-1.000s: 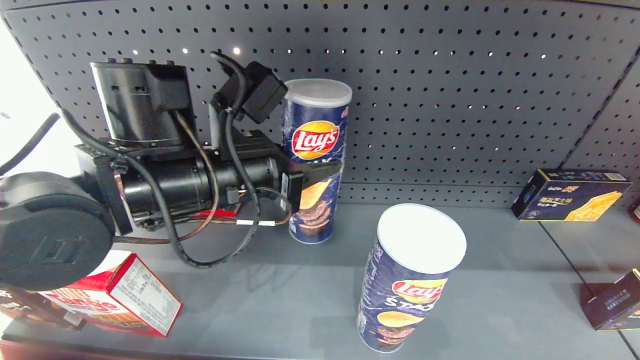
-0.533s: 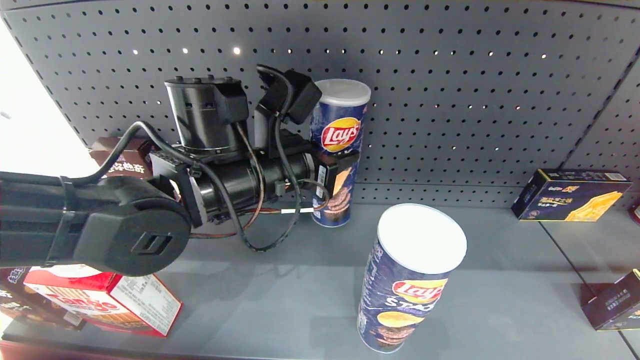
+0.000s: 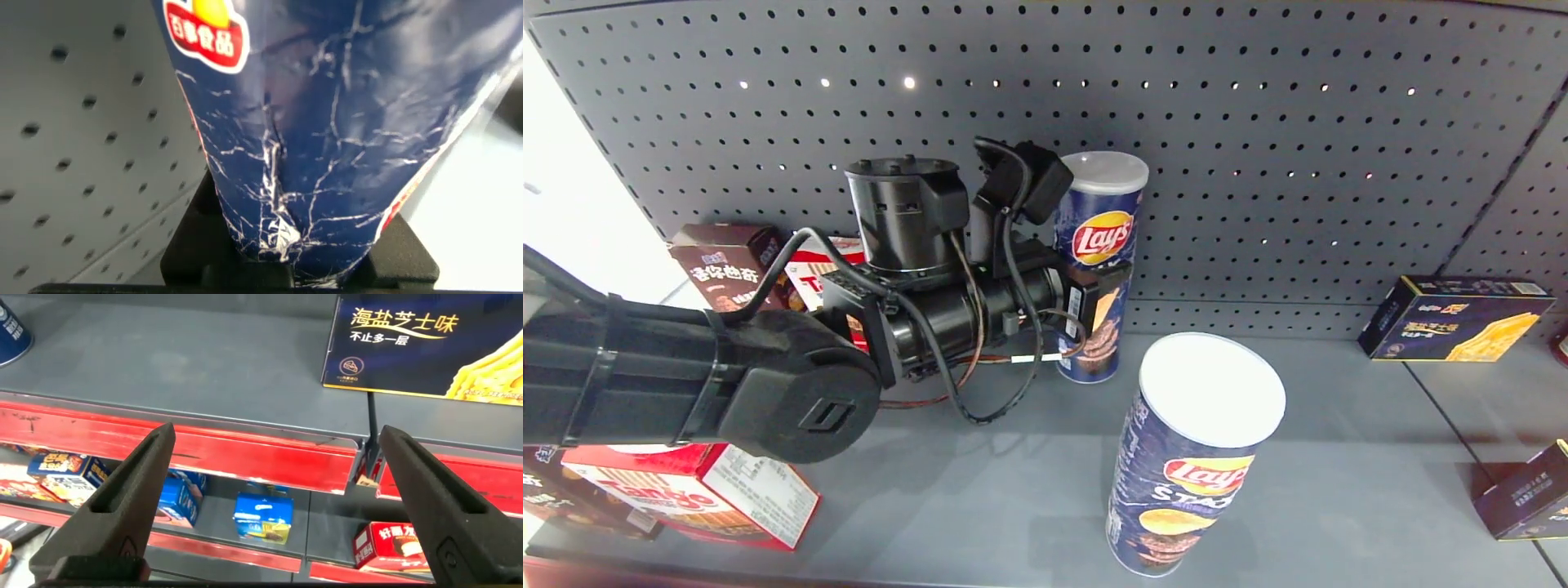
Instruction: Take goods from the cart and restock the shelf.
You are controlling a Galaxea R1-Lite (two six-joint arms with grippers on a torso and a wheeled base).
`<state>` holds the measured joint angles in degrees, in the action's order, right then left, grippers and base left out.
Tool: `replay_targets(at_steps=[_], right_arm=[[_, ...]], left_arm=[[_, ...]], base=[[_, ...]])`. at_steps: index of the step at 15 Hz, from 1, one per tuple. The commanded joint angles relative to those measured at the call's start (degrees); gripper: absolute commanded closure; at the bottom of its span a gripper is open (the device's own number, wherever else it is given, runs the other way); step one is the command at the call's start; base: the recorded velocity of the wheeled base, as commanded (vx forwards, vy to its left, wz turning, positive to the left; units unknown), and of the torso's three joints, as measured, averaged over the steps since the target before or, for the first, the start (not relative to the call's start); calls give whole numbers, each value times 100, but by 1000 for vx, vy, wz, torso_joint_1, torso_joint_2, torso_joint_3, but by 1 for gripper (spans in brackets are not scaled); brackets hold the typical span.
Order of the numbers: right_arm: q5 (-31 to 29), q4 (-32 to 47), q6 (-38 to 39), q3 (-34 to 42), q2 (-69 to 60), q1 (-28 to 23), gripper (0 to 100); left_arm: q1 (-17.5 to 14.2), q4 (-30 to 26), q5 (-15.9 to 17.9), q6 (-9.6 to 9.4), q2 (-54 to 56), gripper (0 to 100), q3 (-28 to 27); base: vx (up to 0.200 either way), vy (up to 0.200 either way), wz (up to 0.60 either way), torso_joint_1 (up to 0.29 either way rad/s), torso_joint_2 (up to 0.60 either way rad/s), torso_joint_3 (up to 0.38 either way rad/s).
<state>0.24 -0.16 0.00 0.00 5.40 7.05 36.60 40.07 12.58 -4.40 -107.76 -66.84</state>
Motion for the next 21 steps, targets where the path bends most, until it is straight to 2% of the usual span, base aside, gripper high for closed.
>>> replay_targets(at_steps=[1,6,11,18,19,21], right_arm=[[2,-2,0,0,14,-1,0],[2,-2,0,0,14,7,0],[2,-2,0,0,14,-1,0],[2,-2,0,0,14,-1,0],[2,-2,0,0,14,7,0],[2,-2,0,0,14,-1,0]], left_arm=[[85,150,-1,71,-175,100,4],[58,704,16,80,-526,100,13],[-56,739,43,36,-605,100,31],[-39,1337,78,27,-711,100,646],[-39,1345,78,27,-711,0,664],[-21,1345,60,36,-684,0,664]], base=[[0,0,0,0,0,0],[0,0,0,0,0,0],[0,0,0,0,0,0],[0,0,0,0,0,0],[0,0,0,0,0,0],[0,0,0,0,0,0]])
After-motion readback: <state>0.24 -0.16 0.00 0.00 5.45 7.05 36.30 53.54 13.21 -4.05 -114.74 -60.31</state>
